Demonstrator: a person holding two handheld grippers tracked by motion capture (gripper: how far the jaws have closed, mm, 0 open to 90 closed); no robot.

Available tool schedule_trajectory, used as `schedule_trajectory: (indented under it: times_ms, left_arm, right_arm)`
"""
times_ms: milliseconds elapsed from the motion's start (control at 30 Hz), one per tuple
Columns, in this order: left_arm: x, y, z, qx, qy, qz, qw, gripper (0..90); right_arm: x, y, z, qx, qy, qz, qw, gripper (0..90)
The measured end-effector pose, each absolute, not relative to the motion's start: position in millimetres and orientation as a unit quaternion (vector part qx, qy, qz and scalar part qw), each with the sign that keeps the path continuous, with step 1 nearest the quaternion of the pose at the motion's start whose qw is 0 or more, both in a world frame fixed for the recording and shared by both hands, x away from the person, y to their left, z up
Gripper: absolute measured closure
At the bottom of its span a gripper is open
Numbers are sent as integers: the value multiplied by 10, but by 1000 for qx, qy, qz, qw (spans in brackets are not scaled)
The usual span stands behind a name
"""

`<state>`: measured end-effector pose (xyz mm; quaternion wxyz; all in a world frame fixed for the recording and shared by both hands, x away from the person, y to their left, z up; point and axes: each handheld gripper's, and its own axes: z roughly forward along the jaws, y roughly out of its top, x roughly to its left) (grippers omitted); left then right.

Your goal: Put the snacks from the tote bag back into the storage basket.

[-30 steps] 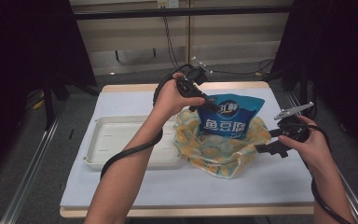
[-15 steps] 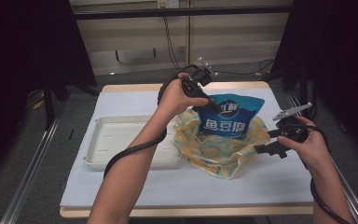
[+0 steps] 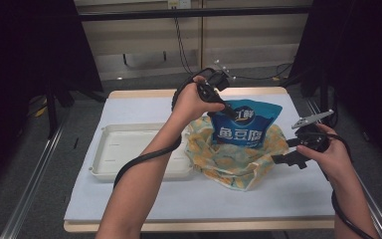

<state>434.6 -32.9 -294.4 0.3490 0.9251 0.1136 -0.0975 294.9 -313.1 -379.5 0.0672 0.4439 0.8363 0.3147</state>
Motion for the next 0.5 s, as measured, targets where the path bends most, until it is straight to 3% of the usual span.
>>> schedule_trajectory:
  times_ms: [100,500]
  left_arm:
    - [4340,-346,-2946,925,119,-95,348,898]
    - [4308,-421,-2847,915,129,-82,374,900]
  right_arm:
    - [2944,-3136,-3788,446,835,316,67,96]
    - [2938,-3153,-3778,442,837,317,68,98]
